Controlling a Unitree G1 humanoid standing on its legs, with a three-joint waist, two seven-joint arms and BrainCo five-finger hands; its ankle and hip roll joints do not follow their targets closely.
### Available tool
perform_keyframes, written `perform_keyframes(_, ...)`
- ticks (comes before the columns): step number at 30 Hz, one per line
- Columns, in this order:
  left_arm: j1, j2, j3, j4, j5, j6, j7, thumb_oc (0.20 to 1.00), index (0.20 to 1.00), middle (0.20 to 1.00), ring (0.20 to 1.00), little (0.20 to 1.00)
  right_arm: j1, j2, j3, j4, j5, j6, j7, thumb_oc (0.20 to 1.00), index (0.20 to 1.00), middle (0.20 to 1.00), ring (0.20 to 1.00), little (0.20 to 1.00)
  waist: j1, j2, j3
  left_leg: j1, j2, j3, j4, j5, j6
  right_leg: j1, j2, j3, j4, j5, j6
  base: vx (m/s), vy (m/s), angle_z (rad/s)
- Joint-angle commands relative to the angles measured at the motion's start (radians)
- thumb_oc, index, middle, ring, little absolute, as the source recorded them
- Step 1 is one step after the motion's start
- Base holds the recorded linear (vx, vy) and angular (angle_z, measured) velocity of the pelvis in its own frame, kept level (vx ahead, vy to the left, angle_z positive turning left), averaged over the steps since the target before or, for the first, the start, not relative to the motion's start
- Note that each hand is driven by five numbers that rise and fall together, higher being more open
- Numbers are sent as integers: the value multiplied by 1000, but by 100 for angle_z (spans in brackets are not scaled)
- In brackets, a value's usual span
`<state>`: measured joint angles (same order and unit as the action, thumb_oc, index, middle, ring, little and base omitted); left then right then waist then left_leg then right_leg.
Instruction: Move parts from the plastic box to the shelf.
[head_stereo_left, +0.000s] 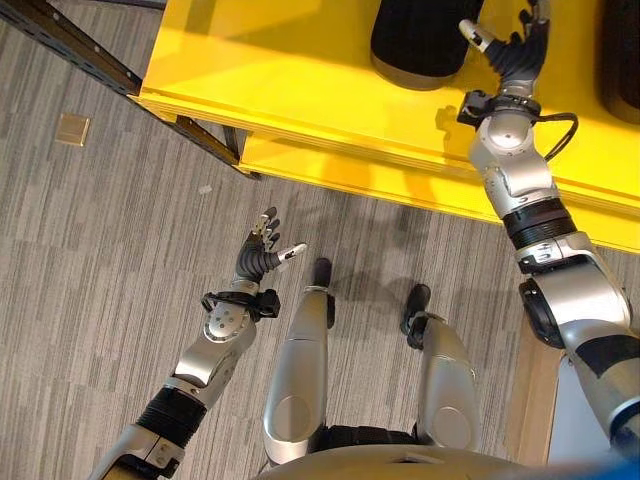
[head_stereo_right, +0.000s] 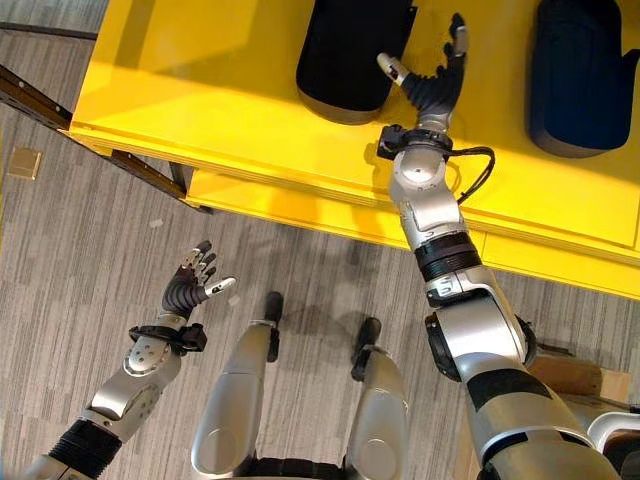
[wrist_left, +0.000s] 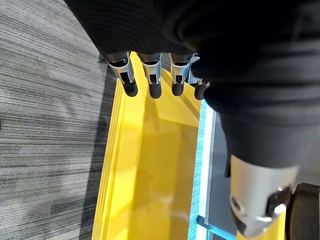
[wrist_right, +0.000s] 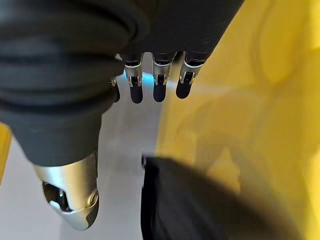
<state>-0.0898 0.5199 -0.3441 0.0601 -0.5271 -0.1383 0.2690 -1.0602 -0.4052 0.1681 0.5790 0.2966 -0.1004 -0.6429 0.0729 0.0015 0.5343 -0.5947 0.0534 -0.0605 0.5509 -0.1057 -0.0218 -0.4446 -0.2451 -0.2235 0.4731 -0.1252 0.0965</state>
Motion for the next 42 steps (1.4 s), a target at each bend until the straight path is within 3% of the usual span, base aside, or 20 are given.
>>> perform_keyframes(1,22,8,22,-88,36,-61,10,1000,1000,1000,1000,1000,3,-77,-46,-101,-85,-40,-47,1000,1000,1000,1000,1000,10,9,-20,6,28,5,-9,-15,-6,68,-15,-6,26,-32,19,0,0,0)
perform_keyframes(13,21,27,60,-147,168,-75,35,1000,1000,1000,1000,1000,289,-24,-144,-390,-179,-84,-42,1000,1000,1000,1000,1000,-16,6,-25,15,37,12,-14,-13,-10,63,-13,3,28,-38,20,-1,-3,-3)
perform_keyframes(20,16,111,127,-214,460,-85,111,1000,1000,1000,1000,1000,580,31,-153,-642,-140,-192,75,1000,1000,1000,1000,1000,-50,-5,-46,46,51,20,-31,-6,-18,76,-11,13,17,-35,20,12,-5,-6)
perform_keyframes(23,22,155,158,-237,572,-81,145,1000,1000,1000,1000,1000,660,30,-154,-698,-144,-208,104,1000,1000,1000,1000,1000,-58,-8,-57,61,55,25,-43,-3,-21,87,-10,17,6,-33,22,22,1,-13)
perform_keyframes(24,29,206,194,-268,699,-76,182,1000,1000,1000,1000,1000,756,37,-157,-752,-103,-236,146,1000,1000,1000,1000,1000,-71,-11,-66,74,61,28,-51,0,-25,94,-8,23,-4,-31,25,15,5,-17)
perform_keyframes(27,50,247,231,-303,780,-82,190,1000,1000,1000,1000,1000,857,32,-170,-827,-58,-254,208,1000,1000,1000,1000,1000,-84,-17,-74,84,66,32,-59,7,-29,101,-6,27,-16,-25,26,5,-6,-9)
perform_keyframes(33,111,307,322,-366,901,-83,204,1000,1000,1000,1000,1000,1026,13,-197,-893,-4,-264,294,1000,1000,1000,1000,1000,-108,-21,-93,110,77,42,-90,23,-39,112,0,35,-41,-14,30,-1,-3,-9)
perform_keyframes(42,89,276,348,-285,1036,-23,211,1000,1000,1000,1000,1000,1121,45,-235,-901,-12,-245,300,1000,1000,1000,1000,1000,-138,-29,-115,145,99,62,-97,24,-49,123,10,61,-53,-12,27,0,7,-13)
